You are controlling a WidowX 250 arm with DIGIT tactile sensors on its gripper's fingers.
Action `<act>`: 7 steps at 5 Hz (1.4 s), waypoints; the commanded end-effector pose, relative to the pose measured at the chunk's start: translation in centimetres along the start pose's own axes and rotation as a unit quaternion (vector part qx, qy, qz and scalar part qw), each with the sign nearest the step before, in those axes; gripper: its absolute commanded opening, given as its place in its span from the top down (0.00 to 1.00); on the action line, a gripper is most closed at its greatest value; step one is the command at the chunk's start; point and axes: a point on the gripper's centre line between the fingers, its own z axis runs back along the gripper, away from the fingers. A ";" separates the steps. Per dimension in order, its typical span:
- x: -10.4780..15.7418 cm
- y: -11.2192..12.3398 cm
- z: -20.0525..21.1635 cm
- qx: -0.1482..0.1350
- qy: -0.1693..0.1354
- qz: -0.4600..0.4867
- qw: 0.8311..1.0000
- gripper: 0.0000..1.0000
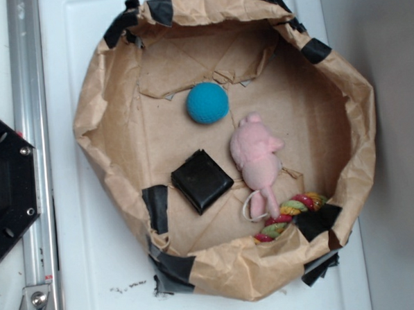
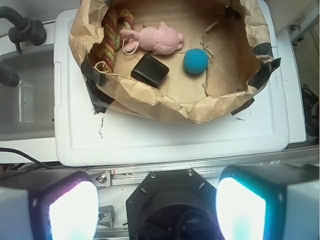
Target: Grab the black box.
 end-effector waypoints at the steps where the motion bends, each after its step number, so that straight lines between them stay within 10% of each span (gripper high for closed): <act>1: 0.0 0.0 0.0 0.000 0.000 0.000 1.000 0.00; 4: 9.8 3.9 -9.2 -0.007 0.006 0.183 0.983 0.00; 7: 9.8 3.9 -9.2 -0.007 0.006 0.183 0.983 0.00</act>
